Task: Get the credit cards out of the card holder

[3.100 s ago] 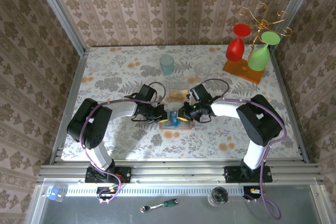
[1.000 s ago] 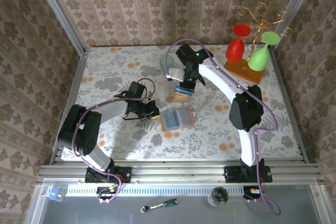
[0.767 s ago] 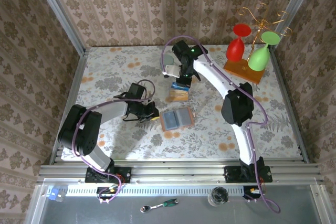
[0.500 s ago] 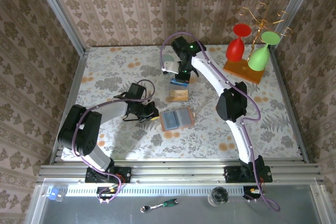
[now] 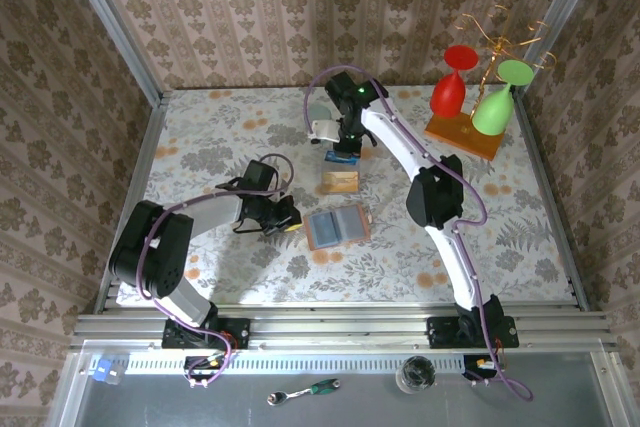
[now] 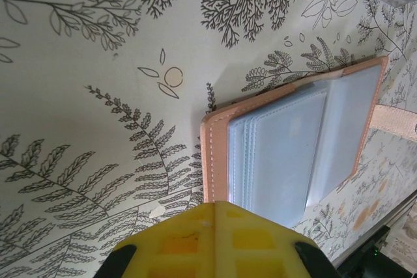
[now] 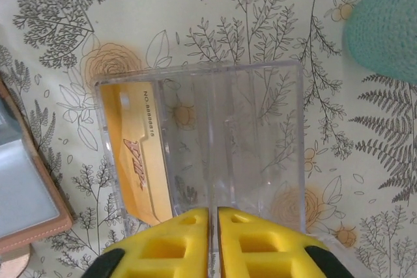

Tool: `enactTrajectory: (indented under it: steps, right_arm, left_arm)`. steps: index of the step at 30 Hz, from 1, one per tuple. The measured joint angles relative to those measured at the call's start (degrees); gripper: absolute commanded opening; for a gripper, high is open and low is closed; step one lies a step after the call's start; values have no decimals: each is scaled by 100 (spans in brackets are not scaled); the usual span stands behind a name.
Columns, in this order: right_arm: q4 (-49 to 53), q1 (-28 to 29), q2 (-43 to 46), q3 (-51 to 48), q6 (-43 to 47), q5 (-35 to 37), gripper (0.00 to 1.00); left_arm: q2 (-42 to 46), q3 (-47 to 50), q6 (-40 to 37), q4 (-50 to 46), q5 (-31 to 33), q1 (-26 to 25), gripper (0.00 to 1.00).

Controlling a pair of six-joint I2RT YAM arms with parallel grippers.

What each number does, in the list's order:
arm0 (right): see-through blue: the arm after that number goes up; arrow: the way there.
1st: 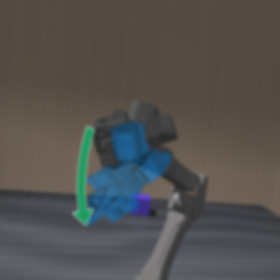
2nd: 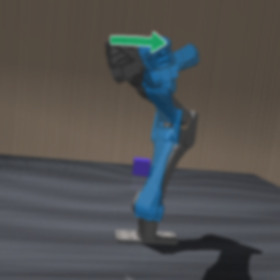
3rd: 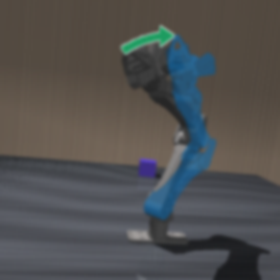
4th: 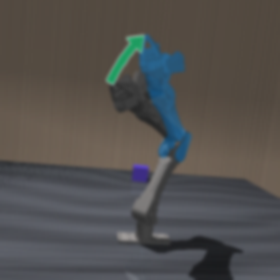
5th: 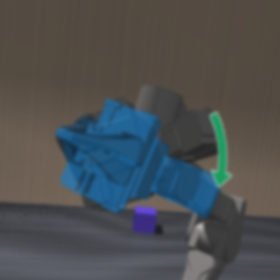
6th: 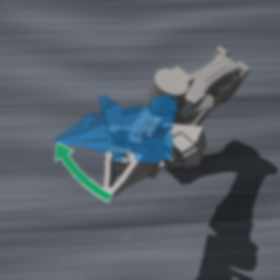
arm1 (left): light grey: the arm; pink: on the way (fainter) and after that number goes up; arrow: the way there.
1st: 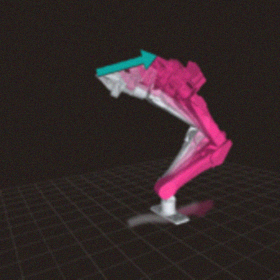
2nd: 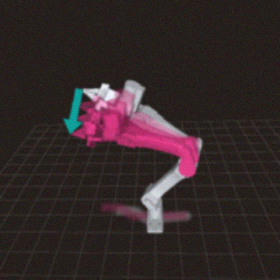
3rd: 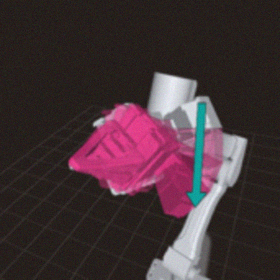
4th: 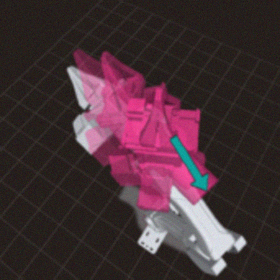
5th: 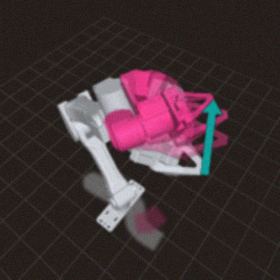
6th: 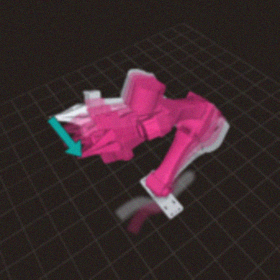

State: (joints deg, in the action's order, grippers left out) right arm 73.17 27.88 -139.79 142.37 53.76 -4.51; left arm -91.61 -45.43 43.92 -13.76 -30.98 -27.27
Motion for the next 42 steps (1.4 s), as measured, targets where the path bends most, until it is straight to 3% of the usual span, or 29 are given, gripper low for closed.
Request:
enactTrajectory:
  steps: [9,18,27,42]
  right_arm:
    - [-673,-7,-7,-57,-42,520,19]
    - [-1088,-15,-7,-566,-192,564,18]
    - [-1362,-13,22,-1073,-332,562,24]
    - [-2079,-9,1305,-2715,-1182,538,31]
  left_arm:
    - [0,0,2,0,15,2,3]
    - [0,0,2,2,15,4,3]
    - [-2,0,4,9,11,2,3]
    - [-22,74,184,321,9,-330,0]
